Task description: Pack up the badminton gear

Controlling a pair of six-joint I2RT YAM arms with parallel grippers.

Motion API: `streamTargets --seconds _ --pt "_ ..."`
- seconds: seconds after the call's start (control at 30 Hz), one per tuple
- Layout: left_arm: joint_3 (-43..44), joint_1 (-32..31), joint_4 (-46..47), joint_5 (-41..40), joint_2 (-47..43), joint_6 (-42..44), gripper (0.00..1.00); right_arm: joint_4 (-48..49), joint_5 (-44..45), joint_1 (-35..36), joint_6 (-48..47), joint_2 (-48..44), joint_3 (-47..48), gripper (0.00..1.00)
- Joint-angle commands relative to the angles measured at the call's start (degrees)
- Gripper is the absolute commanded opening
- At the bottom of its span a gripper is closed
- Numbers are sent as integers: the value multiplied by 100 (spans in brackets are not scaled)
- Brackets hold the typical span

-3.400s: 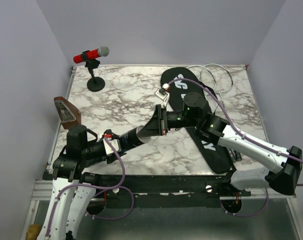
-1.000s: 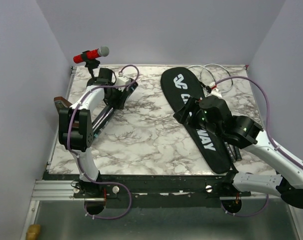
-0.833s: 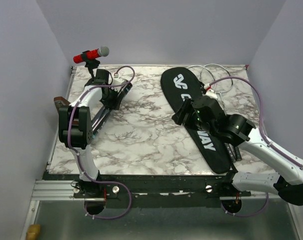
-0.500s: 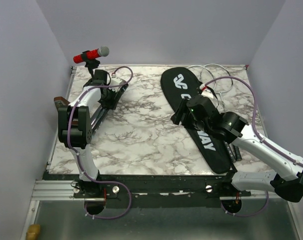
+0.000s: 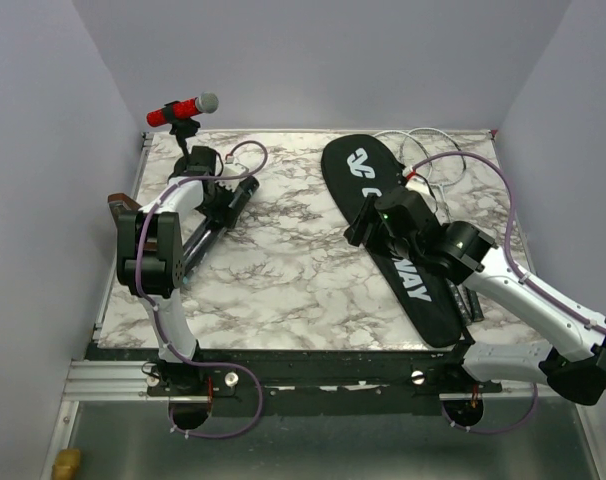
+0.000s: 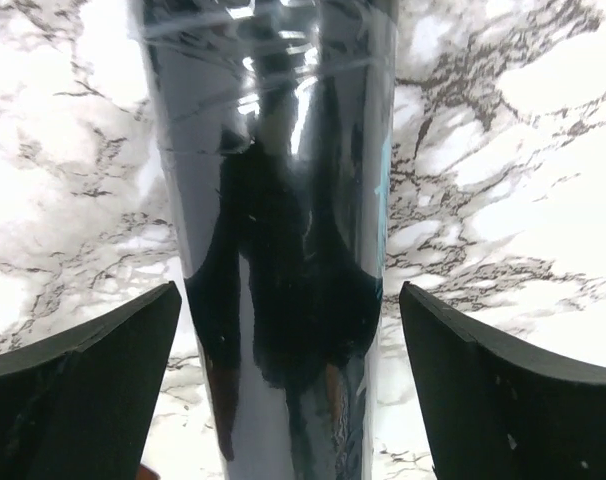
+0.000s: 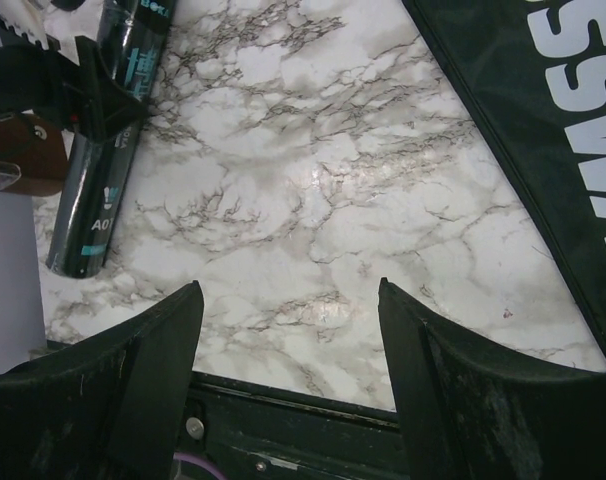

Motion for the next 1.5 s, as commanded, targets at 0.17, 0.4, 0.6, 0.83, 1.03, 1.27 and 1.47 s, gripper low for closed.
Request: streamTargets --seconds 0.17,0.4,0.6,0.83,1.03,1.27,1.47 --pt "-339 -40 32 32 -384 59 99 -89 6 -229 -19 146 90 80" --pt "-409 -84 -223 384 -1192 51 99 279 -723 -1476 -563 682 -59 80" --pt "-120 -154 -995 805 -1974 -125 99 596 -654 -2776 -1064 1709 125 80" --pt "-93 -488 -1883 1543 -3257 -64 99 1193 -583 -3736 -1249 3177 423 80" --pt "-365 -865 -2315 1940 -3768 -29 99 1168 -215 -3789 -1548 4329 1389 78" --pt "-1077 -1130 -2254 1817 -4164 -20 99 1176 357 -3842 -1908 4805 1734 77" --pt "-1411 -1288 -2157 1738 -4331 59 99 1404 340 -3868 -2014 4823 1374 74"
